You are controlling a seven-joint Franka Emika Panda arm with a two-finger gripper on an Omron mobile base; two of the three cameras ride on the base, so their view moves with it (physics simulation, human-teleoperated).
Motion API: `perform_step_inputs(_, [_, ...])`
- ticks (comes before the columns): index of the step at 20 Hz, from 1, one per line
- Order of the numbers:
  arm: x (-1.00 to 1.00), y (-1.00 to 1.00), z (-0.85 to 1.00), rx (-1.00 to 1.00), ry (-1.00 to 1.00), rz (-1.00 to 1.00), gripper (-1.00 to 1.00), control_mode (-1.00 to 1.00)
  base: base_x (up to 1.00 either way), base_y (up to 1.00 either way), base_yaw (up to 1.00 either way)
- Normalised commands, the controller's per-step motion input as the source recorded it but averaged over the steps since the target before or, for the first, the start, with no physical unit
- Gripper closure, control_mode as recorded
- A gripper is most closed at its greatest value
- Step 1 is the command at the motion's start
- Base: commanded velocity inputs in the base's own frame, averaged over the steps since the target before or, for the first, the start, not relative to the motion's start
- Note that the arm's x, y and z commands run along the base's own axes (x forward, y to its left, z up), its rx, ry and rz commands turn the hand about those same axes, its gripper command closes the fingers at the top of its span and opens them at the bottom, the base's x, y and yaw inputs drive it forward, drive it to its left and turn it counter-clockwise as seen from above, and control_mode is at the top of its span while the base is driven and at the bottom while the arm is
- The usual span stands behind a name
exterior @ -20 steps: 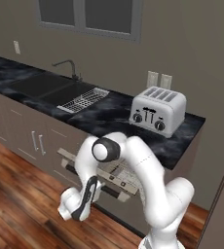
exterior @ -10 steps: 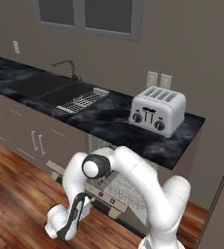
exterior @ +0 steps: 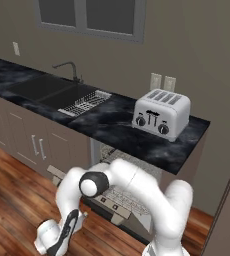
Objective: Open the dishwasher door and pull out the top rack.
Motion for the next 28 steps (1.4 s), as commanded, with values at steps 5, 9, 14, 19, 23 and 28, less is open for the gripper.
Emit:
perform_step_inputs(5, [-0.4, 0.53, 0.12, 0.0, -0.05, 0.0, -1.0, -1.0, 0.0, 0.0, 0.0])
perform_step_inputs(9, [-0.32, 0.11, 0.96, 0.0, -0.26, 0.0, -1.0, -1.0, 0.0, 0.0, 0.0])
perform_step_inputs(14, [-0.15, -0.05, 1.0, 0.01, -0.2, 0.0, -1.0, -1.0, 0.0, 0.0, 0.0])
perform_step_inputs(19, [-0.01, -0.22, 1.0, 0.12, -0.01, 0.0, -1.0, -1.0, 0.0, 0.0, 0.0])
perform_step_inputs(23, [0.0, -0.34, 1.0, 0.19, 0.01, 0.0, -1.0, -1.0, 0.0, 0.0, 0.0])
perform_step_inputs(28, [0.0, -0.43, 1.0, 0.22, 0.04, 0.0, -1.0, -1.0, 0.0, 0.0, 0.0])
